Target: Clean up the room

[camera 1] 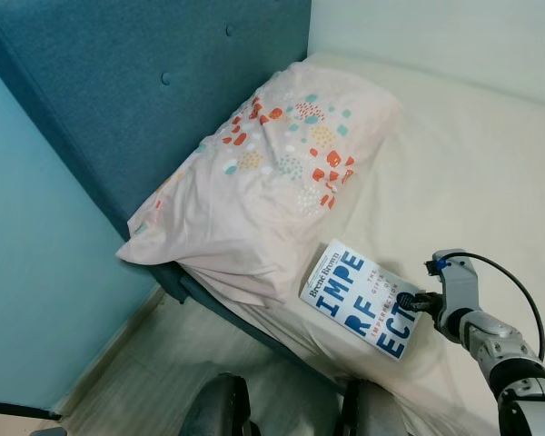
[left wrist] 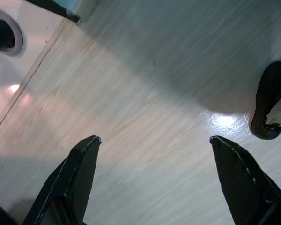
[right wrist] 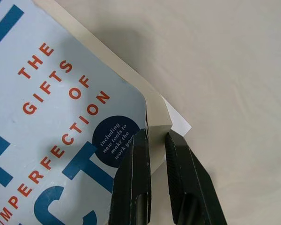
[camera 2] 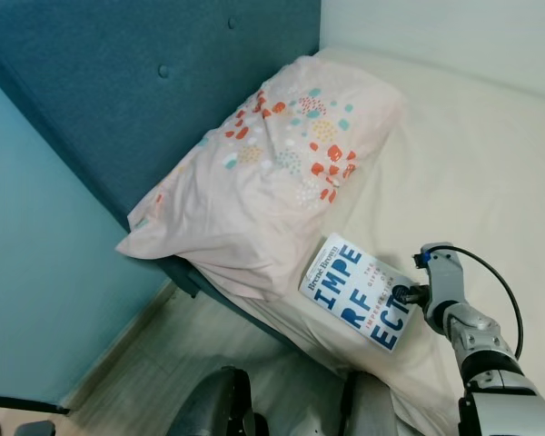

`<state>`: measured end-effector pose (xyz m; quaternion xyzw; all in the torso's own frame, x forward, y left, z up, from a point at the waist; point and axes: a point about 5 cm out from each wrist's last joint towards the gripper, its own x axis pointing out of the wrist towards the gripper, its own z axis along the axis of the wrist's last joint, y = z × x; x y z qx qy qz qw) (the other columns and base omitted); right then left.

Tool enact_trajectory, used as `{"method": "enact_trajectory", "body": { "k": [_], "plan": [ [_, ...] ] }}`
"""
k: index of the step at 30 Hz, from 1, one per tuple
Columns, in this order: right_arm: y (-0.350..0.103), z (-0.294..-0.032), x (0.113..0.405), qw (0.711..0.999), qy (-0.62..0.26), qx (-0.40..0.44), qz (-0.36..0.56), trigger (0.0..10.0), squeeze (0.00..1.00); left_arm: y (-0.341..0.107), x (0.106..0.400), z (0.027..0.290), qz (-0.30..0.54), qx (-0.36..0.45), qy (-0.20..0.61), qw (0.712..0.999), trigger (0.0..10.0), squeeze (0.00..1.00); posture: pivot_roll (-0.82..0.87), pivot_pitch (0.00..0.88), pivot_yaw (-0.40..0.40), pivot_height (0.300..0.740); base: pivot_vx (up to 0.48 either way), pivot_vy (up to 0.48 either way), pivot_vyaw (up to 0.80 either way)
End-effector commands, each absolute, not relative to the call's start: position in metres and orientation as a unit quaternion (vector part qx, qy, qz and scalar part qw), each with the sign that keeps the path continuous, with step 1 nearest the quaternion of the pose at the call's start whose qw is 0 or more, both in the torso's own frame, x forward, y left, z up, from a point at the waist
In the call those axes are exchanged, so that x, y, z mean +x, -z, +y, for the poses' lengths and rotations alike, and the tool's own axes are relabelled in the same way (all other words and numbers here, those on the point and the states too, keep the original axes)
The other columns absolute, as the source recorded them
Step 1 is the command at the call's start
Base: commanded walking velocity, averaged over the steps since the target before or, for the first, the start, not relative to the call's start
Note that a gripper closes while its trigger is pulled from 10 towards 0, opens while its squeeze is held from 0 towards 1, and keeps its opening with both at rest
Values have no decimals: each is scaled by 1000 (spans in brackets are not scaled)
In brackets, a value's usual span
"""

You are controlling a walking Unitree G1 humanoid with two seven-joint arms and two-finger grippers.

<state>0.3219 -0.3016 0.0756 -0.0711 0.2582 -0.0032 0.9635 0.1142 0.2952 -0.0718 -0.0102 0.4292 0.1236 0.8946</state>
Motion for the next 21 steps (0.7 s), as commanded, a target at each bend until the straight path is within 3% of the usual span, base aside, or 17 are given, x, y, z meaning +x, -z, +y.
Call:
{"method": "enact_trajectory", "body": {
  "k": [1,10,11,12,21],
  "plan": [
    [-74,-312,316,960,25,-79,267,10000,0,76,101,296,450,-11,-127,884,10000,0,204,315,46,625,0,0,0],
    [-73,-305,319,961,9,-78,263,10000,0,77,105,289,444,-18,-122,887,10000,0,205,308,44,625,0,0,0],
    [-74,-305,320,962,8,-80,260,10000,216,76,105,289,443,-18,-123,888,10000,0,204,307,44,625,0,0,0],
    [-77,-307,321,963,12,-86,254,10000,1000,76,106,290,443,-19,-124,888,10000,0,202,304,43,625,0,0,0],
    [-100,-318,330,971,47,-114,206,10000,1000,76,111,286,441,-22,-123,889,10000,0,189,288,43,625,0,0,0]
  ]
}}
